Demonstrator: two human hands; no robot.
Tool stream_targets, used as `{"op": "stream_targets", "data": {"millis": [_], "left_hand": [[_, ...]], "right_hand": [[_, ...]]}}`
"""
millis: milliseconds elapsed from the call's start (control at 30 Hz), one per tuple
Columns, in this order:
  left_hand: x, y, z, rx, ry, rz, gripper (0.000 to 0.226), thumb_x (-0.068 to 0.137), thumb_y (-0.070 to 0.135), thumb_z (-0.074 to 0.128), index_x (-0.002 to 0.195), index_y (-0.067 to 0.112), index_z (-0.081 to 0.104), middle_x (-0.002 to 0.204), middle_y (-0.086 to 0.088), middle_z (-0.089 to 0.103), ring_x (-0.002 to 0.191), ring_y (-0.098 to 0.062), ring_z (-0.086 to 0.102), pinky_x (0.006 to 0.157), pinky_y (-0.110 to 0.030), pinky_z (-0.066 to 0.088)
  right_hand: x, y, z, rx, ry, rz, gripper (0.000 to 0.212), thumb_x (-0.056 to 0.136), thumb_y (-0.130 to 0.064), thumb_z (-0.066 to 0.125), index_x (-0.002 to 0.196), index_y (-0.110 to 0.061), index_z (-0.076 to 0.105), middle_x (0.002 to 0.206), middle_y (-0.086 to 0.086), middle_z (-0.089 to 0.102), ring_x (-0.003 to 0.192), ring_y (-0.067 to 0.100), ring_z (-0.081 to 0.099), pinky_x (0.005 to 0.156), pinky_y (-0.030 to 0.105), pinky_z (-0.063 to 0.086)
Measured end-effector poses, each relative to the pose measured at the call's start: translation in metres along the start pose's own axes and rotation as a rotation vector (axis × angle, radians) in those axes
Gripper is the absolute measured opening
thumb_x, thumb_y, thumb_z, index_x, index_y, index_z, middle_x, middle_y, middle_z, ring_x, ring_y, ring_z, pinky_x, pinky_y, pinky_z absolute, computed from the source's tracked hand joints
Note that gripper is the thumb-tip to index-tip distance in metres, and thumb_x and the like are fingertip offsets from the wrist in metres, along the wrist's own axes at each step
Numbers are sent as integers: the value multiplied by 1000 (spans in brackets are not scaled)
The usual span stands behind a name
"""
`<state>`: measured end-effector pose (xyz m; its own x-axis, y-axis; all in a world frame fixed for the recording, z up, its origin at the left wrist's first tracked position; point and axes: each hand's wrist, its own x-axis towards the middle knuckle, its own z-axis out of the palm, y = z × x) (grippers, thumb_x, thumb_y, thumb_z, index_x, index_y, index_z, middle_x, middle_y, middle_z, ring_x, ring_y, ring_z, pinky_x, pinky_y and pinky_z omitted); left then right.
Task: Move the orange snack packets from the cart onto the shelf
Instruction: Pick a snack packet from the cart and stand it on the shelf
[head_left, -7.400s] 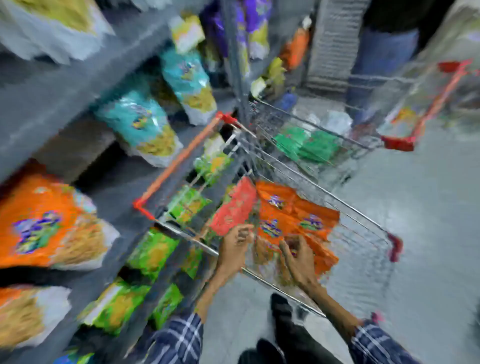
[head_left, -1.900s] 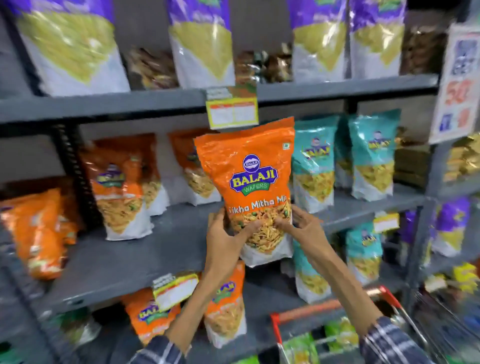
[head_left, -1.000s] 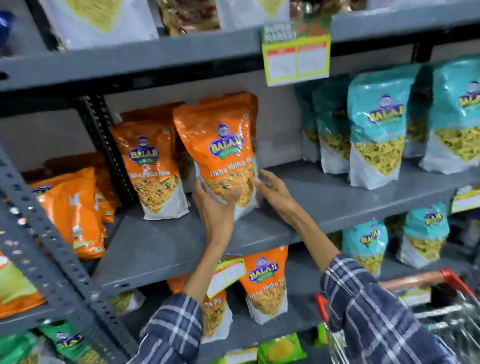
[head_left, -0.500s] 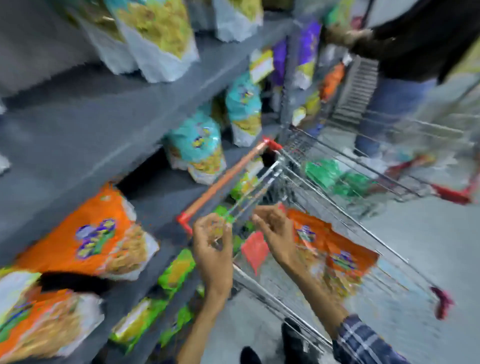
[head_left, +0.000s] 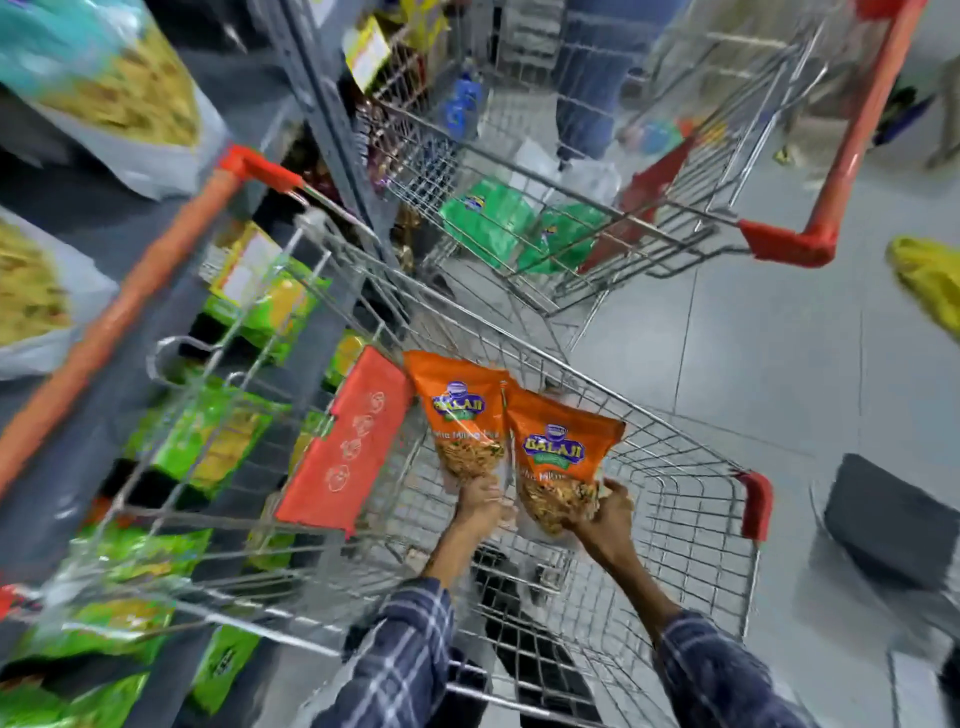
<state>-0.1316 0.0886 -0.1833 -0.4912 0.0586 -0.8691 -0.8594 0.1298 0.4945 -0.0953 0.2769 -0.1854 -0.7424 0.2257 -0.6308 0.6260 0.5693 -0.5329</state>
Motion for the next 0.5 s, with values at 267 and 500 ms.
{"op": "stream_targets", "data": {"millis": [267, 500], "left_hand": [[78, -23, 42, 124, -83, 13, 60, 81, -8, 69, 135, 4, 46, 128, 2, 52, 123, -15, 48, 107, -32, 41], [41, -27, 28, 138, -57, 38, 77, 69, -2, 82, 134, 12, 43, 125, -3, 62, 122, -21, 54, 105, -33, 44]], "right_hand": [[60, 39, 29, 248, -106, 144, 74, 72, 12, 80, 123, -14, 33, 105, -1, 62, 95, 12, 66, 66, 15, 58], [17, 22, 14, 157, -114, 20, 70, 69, 10, 78, 120, -19, 38, 114, 11, 61, 104, 27, 66, 76, 26, 55]]}}
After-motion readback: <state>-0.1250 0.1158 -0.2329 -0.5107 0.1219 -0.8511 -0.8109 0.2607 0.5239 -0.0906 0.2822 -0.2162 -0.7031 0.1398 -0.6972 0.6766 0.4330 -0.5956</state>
